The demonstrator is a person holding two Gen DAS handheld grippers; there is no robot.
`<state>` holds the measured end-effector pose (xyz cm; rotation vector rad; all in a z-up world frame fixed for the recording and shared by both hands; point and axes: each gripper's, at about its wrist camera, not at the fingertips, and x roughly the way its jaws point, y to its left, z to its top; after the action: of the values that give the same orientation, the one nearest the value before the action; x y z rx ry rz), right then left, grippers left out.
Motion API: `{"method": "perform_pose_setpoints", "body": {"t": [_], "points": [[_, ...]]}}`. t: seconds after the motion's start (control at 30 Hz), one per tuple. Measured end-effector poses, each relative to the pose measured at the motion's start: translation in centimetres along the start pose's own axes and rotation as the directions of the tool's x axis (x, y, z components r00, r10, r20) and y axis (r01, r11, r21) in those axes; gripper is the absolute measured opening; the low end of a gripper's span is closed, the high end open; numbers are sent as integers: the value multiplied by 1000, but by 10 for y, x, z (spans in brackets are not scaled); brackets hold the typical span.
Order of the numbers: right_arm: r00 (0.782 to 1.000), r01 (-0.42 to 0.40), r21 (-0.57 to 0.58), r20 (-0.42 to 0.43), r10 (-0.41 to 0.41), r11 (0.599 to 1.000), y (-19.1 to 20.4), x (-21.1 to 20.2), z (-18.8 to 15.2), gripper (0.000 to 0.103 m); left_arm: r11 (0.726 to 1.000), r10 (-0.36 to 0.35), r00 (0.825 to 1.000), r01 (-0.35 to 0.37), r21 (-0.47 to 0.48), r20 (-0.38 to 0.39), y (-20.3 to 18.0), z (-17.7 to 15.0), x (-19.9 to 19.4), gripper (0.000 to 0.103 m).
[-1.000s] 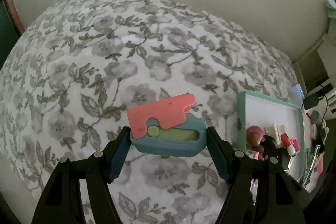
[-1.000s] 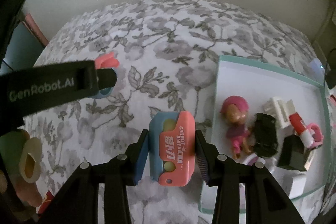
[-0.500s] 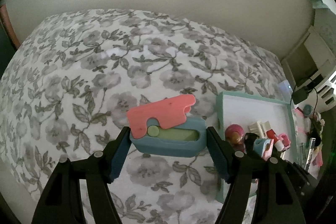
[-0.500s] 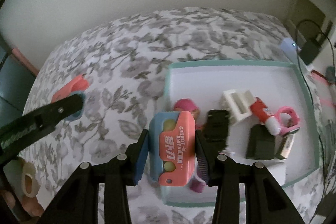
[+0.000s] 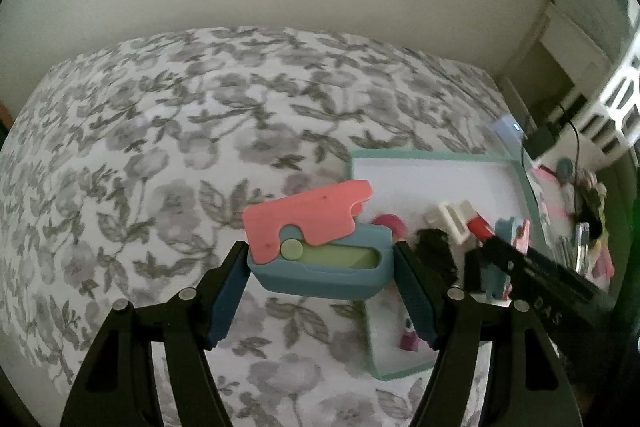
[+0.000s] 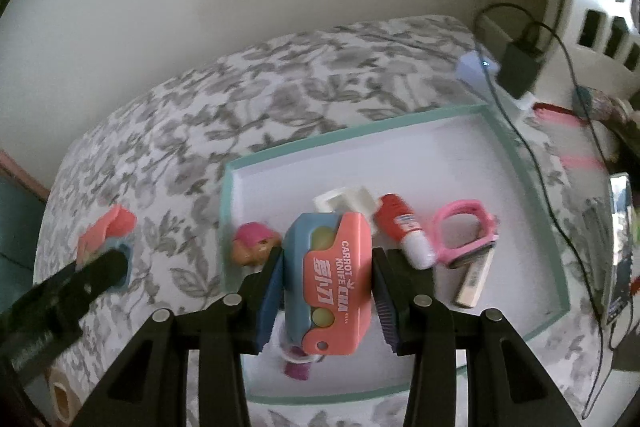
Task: Organize rigid objects
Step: 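Carry the toy knife and box cutter over the tray with both tools, then lower the toy knife and box cutter into the tray and open both tools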
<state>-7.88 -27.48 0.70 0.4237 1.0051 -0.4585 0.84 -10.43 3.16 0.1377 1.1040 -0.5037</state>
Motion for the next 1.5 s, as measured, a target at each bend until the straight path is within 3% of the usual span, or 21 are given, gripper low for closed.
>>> {"method": "perform_pose_setpoints", "body": {"t": [0.67,0.97,1.5], "points": [[993,117,180,-34,-112,977,-86,5,1,45,984,-4,997,17,176,-73,-93,-23,25,73],[985,169,229,-57,-160,959,-105,8,-3,45,983,-5,996,21,183,-89,-112,-29,38,73],[978,189,233,-128,-162,954,-112,27,-10,45,974,39,993,-13,228,-110,-121,-36,56,73]]}}
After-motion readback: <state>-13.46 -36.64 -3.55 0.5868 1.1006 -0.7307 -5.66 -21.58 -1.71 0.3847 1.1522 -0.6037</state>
